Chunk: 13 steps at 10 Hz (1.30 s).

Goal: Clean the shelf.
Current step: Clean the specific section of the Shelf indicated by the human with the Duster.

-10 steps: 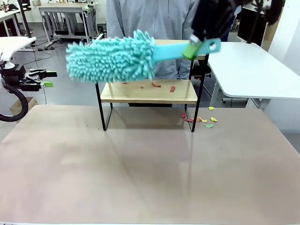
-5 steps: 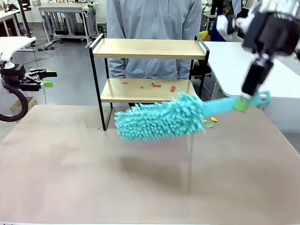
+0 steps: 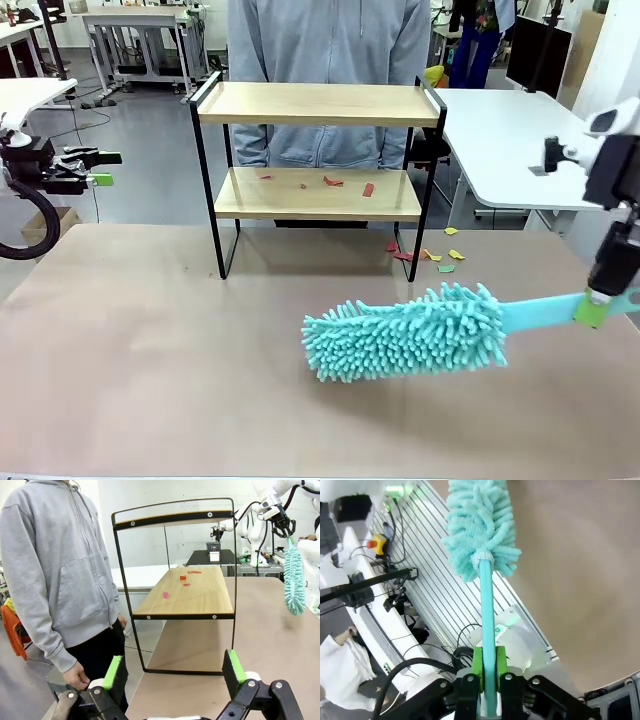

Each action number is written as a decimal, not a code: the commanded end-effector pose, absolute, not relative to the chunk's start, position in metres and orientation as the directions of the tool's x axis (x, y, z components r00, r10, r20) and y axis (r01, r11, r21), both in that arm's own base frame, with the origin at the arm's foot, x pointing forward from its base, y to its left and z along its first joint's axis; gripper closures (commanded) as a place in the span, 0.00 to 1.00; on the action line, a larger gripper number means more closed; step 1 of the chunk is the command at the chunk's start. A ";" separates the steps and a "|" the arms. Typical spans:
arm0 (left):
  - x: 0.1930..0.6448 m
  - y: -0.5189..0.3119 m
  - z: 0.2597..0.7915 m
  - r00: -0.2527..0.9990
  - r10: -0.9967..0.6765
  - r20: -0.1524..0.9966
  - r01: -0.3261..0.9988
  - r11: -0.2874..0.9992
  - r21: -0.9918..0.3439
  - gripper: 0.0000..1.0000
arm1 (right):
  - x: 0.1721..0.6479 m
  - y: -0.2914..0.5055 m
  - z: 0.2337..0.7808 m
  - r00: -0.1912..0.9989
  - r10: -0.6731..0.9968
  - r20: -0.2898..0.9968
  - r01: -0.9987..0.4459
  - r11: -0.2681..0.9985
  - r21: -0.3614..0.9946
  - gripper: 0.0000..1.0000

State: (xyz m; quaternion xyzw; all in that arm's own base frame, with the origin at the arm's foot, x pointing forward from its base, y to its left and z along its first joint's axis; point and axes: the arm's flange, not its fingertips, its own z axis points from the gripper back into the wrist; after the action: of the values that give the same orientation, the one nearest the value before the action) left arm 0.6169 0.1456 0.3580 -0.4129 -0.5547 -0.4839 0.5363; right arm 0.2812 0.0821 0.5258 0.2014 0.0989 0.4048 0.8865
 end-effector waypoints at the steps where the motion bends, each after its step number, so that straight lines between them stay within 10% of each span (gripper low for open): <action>1: 0.616 0.145 0.361 -0.087 -0.063 0.994 0.977 0.188 0.097 0.00 | 0.279 0.065 0.517 0.658 0.753 0.021 -0.691 0.592 0.416 0.87; 13: 0.616 0.145 0.361 -0.087 -0.063 0.994 0.977 0.188 0.097 0.00 | 0.278 0.074 0.521 0.662 0.750 -0.009 -0.672 0.598 0.437 0.87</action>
State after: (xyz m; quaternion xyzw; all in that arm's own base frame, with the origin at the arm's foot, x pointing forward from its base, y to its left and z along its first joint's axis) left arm 0.6169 0.1456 0.3580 -0.4129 -0.5547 -0.4840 0.5363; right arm 0.2768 0.0723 0.5179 0.2010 0.0967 0.3983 0.8897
